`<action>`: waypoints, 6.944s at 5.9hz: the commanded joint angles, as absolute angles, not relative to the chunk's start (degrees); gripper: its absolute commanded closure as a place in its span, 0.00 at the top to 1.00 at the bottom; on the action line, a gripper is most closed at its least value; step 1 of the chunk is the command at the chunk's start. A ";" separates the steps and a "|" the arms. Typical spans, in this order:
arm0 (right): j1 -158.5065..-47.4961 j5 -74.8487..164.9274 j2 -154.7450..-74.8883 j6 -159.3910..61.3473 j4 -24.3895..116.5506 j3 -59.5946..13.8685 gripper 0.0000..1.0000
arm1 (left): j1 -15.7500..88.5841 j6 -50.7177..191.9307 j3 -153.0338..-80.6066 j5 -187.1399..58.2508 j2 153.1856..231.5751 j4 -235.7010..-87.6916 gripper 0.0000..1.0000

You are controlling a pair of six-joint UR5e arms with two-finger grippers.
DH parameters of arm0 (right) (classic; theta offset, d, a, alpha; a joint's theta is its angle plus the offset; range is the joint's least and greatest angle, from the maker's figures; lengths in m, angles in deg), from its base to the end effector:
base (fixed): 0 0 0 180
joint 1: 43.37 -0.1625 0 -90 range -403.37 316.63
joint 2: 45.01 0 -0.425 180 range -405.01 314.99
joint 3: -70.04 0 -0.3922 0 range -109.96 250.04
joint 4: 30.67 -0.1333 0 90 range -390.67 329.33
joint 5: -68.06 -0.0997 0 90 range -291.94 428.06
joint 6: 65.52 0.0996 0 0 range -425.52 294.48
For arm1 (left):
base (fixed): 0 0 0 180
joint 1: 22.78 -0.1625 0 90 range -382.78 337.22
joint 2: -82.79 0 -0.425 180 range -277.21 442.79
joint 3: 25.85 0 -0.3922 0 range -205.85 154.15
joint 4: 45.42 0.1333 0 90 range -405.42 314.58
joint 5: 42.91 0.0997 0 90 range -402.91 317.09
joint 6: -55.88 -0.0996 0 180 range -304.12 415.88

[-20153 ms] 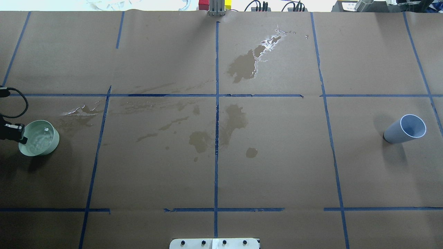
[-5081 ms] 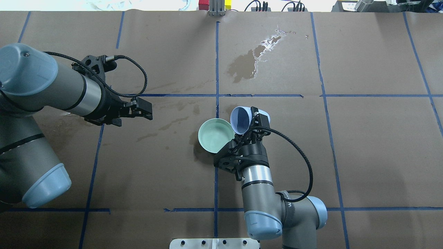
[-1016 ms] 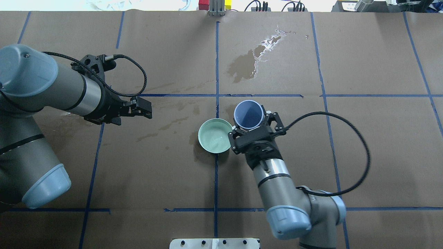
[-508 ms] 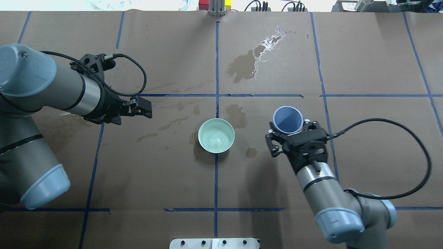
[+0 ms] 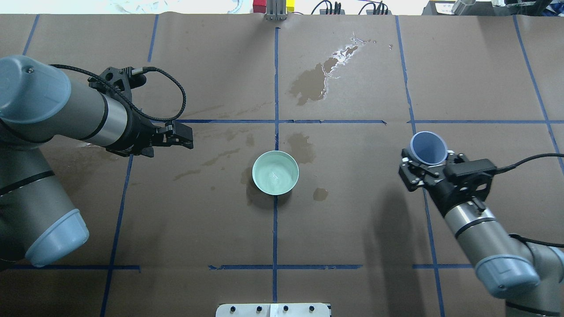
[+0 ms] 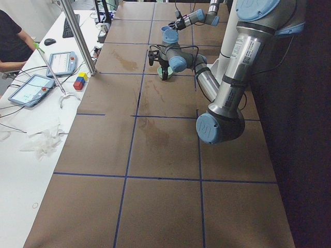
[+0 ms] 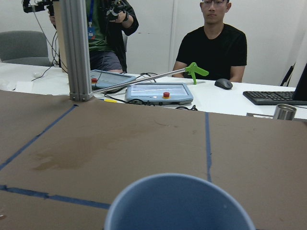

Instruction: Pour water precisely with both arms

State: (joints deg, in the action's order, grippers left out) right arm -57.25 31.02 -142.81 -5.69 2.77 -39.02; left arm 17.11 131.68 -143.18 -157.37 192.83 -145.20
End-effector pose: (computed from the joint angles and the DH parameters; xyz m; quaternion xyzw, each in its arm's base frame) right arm -0.3568 -0.3074 0.4373 0.5303 -0.3241 0.1410 0.7706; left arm 0.3564 -0.4179 0.2386 0.0469 0.5009 -0.0920 0.8593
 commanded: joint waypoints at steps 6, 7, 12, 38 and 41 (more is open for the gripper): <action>-75.80 18.14 -147.40 -0.50 -1.39 -28.49 0.00 | 17.04 131.73 -143.36 -157.26 192.91 -145.17 1.00; -75.54 18.40 -147.40 2.04 -11.49 -20.04 0.00 | 17.04 131.73 -143.36 -157.26 192.91 -145.17 1.00; -75.45 18.93 -147.40 1.10 -14.23 -16.79 0.05 | 17.04 131.73 -143.89 -156.91 192.91 -145.17 1.00; -115.23 -57.78 -158.05 -35.77 1.73 -33.31 1.00 | 7.03 136.47 -120.37 -155.94 210.21 -144.11 0.94; -122.01 -65.25 -157.34 -49.77 10.98 -33.14 1.00 | 5.00 137.00 -115.25 -153.75 212.94 -145.43 0.61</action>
State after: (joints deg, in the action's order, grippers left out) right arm -120.03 -63.15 -157.67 -46.14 8.68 -33.15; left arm 5.47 136.95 -116.81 -154.77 211.90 -144.83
